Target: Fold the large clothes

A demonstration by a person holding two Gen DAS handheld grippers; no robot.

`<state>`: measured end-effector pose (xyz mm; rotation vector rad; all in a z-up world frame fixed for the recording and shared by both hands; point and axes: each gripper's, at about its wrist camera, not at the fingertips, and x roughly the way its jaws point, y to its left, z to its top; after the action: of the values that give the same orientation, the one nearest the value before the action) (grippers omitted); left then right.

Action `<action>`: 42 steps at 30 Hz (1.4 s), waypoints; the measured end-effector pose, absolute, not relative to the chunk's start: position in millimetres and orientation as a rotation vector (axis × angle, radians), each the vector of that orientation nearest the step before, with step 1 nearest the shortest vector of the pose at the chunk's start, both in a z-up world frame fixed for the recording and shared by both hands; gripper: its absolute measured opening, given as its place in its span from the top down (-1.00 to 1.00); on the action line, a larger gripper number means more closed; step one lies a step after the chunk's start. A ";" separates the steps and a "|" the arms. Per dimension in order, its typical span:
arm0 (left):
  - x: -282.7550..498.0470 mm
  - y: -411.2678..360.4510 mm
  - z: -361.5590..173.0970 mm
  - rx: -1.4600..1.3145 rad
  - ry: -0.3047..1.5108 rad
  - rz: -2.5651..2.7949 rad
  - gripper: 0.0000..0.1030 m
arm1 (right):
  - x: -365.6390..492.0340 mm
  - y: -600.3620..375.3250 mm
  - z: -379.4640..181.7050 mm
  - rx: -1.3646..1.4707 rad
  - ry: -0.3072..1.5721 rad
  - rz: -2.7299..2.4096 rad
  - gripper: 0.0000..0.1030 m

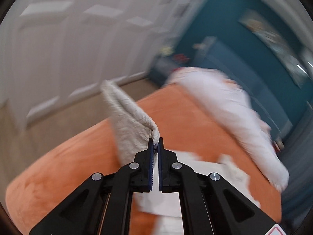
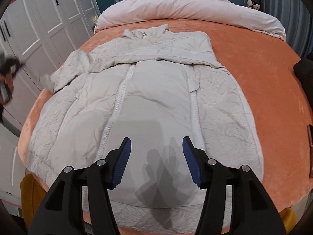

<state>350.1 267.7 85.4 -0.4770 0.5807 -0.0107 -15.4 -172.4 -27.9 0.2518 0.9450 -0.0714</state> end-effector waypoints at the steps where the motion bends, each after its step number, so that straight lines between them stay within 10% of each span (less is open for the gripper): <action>1: 346.8 238.4 105.4 -0.441 0.556 -0.075 0.99 | -15.7 -173.9 -29.3 0.271 0.942 -0.067 -0.03; 9: 303.2 -45.3 135.1 -0.164 0.576 -0.529 0.93 | -29.6 -198.8 -32.1 0.350 0.905 -0.087 -0.03; 14: 283.5 -149.4 35.1 -0.139 0.828 -0.564 0.11 | -45.5 -235.0 -41.7 0.419 0.908 -0.146 -0.07; 16: 275.3 -158.9 6.5 -0.142 0.881 -0.556 0.11 | -50.5 -248.2 -45.7 0.441 0.909 -0.168 -0.08; 39: 395.3 100.6 -66.3 -0.120 0.932 0.086 -0.06 | 238.1 -287.0 -58.7 0.543 0.892 -0.101 -0.29; 42: 401.3 103.1 -81.7 -0.111 0.954 0.103 -0.06 | 251.8 -279.9 -74.6 0.584 0.932 -0.075 0.23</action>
<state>401.3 103.1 -81.7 -0.1111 0.9536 0.1026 251.8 -279.9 -74.6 0.5837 0.9317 -0.0750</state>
